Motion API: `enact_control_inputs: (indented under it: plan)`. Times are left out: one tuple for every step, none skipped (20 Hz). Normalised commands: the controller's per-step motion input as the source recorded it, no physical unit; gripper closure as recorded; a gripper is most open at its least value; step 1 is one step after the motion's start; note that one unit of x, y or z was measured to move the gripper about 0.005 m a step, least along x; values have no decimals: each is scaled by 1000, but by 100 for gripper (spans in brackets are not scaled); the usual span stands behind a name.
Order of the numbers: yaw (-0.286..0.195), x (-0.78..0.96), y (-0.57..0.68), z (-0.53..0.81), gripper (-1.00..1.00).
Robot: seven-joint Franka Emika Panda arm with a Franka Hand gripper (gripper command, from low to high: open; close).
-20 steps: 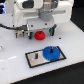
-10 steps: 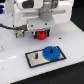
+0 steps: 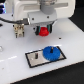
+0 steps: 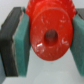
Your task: Insert the blue gear onto the right peg, followed by the red gear
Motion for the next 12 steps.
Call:
enact_control_inputs:
  plan:
    - [0,499,-193,398,100]
    - [0,544,-146,436,100]
    - [0,553,-154,446,100]
    - [0,577,-121,419,100]
    - [0,577,-87,422,100]
    - [0,627,-104,464,100]
    - [0,669,-25,415,100]
    - [0,684,-9,398,100]
    - [0,681,-15,401,100]
    - [0,658,-3,402,100]
    - [0,712,7,376,100]
    - [0,717,8,351,100]
